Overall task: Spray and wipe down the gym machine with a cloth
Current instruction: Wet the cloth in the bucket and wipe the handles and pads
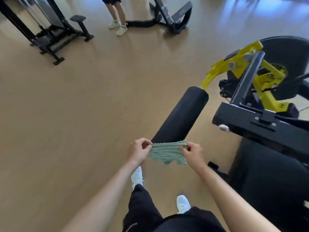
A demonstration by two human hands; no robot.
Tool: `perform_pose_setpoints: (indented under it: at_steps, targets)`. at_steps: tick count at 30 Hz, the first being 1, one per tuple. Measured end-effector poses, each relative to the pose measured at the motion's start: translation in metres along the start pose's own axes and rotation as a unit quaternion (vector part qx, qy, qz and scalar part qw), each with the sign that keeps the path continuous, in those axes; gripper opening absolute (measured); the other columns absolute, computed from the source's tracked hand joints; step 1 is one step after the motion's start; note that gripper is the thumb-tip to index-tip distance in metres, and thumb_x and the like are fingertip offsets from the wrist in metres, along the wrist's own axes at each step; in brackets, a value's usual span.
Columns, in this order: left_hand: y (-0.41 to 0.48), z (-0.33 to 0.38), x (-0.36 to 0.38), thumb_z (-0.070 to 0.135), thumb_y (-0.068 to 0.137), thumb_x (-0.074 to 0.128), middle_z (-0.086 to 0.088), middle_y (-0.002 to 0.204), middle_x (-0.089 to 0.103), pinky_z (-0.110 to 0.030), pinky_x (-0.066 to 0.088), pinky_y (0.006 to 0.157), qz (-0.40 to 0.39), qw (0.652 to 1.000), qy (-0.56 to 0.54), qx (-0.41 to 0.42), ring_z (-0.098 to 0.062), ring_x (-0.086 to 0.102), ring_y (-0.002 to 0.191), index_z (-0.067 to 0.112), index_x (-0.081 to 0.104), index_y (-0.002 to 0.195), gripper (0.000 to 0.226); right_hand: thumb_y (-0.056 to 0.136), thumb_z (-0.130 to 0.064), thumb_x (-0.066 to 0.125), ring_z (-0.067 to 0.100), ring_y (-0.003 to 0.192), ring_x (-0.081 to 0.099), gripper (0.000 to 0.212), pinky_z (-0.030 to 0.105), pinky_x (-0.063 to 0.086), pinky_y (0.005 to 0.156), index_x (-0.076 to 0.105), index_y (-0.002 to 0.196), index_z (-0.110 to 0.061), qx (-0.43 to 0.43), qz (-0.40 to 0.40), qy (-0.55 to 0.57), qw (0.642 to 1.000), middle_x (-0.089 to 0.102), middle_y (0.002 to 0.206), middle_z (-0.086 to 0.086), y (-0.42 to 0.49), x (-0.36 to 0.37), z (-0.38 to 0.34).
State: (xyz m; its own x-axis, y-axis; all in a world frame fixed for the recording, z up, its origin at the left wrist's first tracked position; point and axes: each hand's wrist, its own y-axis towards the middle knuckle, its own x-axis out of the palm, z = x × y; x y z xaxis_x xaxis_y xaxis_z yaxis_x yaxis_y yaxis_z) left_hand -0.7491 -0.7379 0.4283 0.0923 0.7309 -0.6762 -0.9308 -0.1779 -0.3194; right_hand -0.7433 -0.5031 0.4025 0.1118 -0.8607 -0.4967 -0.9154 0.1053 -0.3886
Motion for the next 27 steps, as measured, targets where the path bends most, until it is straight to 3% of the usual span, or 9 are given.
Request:
perform_pose_setpoints:
  at_steps: [2,5,7,9,12,14,18,22,27]
  targets:
    - [0.037,0.003,0.0,0.018,0.087,0.075,0.019,0.07,0.066,-0.007,0.039,0.06,-0.006,1.0,-0.006,0.024,-0.007,0.063,0.07,0.03,0.071,0.078,0.015,0.098,-0.025,0.063,0.014,0.058,0.052,0.034,0.034,0.04,0.056,0.058,0.065,-0.02,0.025,0.044,0.003,0.999,0.054,0.058,-0.006,0.018,0.008,-0.013]
    - [0.085,0.002,0.002,0.022,0.09,0.071,0.015,0.082,0.071,-0.02,0.051,0.073,-0.023,0.998,-0.033,0.04,-0.012,0.068,0.083,0.028,0.071,0.086,0.007,0.099,-0.029,0.062,0.016,0.081,0.07,0.012,0.043,0.06,0.076,0.071,0.093,-0.025,0.061,0.112,0.081,0.989,0.073,0.087,-0.006,0.036,0.025,-0.029]
    - [0.11,-0.002,0.005,0.025,0.091,0.07,0.006,0.108,0.071,-0.032,0.052,0.09,-0.037,0.998,-0.023,0.048,-0.018,0.065,0.103,0.023,0.071,0.105,0.014,0.1,-0.03,0.064,0.011,0.1,0.066,0.032,0.035,0.055,0.092,0.063,0.131,-0.025,0.094,0.168,0.121,0.974,0.065,0.122,-0.011,0.035,0.037,-0.04]
    - [0.122,-0.006,0.008,0.027,0.092,0.07,-0.001,0.129,0.061,-0.032,0.045,0.098,-0.068,0.996,0.004,0.053,-0.021,0.056,0.119,0.019,0.064,0.122,0.032,0.1,-0.031,0.065,0.004,0.101,0.061,0.051,0.026,0.047,0.091,0.05,0.148,-0.022,0.131,0.2,0.119,0.964,0.052,0.136,-0.01,0.028,0.05,-0.047]
    - [0.121,-0.014,0.013,0.021,0.094,0.067,0.002,0.134,0.055,-0.025,0.039,0.095,-0.155,0.981,0.05,0.11,-0.019,0.048,0.125,0.022,0.062,0.127,0.033,0.098,-0.025,0.067,0.006,0.107,0.061,0.055,0.027,0.049,0.092,0.048,0.149,-0.02,0.164,0.202,0.086,0.962,0.05,0.143,-0.004,0.013,0.079,-0.044]
    - [0.114,-0.024,0.019,0.012,0.091,0.069,-0.002,0.145,0.05,-0.032,0.039,0.109,-0.215,0.956,0.073,0.185,-0.023,0.043,0.134,0.023,0.062,0.135,0.045,0.094,-0.018,0.071,0.016,0.129,0.054,0.058,0.036,0.044,0.112,0.049,0.148,-0.02,0.165,0.186,0.052,0.967,0.049,0.148,0.0,0.004,0.101,-0.035]
    - [0.105,-0.05,0.033,0.016,0.095,0.067,0.007,0.172,0.0,-0.033,0.03,0.122,-0.36,0.861,0.197,0.302,-0.021,0.005,0.158,0.044,0.027,0.158,0.08,0.087,-0.009,0.078,0.025,0.15,0.033,0.077,0.033,0.025,0.122,0.043,0.154,-0.023,0.185,0.123,0.016,0.975,0.035,0.162,0.007,-0.004,0.142,-0.023]
    - [0.116,-0.048,0.03,0.027,0.099,0.063,0.016,0.167,-0.019,-0.035,0.04,0.115,-0.376,0.824,0.24,0.349,-0.019,-0.008,0.159,0.05,0.012,0.158,0.082,0.086,-0.012,0.078,0.03,0.148,0.033,0.084,0.031,0.024,0.119,0.035,0.157,-0.026,0.192,0.119,-0.013,0.974,0.029,0.165,0.011,0.003,0.159,-0.016]
    - [0.138,-0.026,0.022,0.04,0.094,0.069,0.018,0.164,-0.029,-0.037,0.046,0.108,-0.431,0.781,0.282,0.353,-0.014,-0.022,0.155,0.054,0.001,0.156,0.093,0.092,-0.026,0.073,0.024,0.158,0.008,0.088,0.037,0.02,0.125,0.019,0.161,-0.034,0.169,0.098,0.006,0.981,0.007,0.171,0.005,0.015,0.154,-0.008]
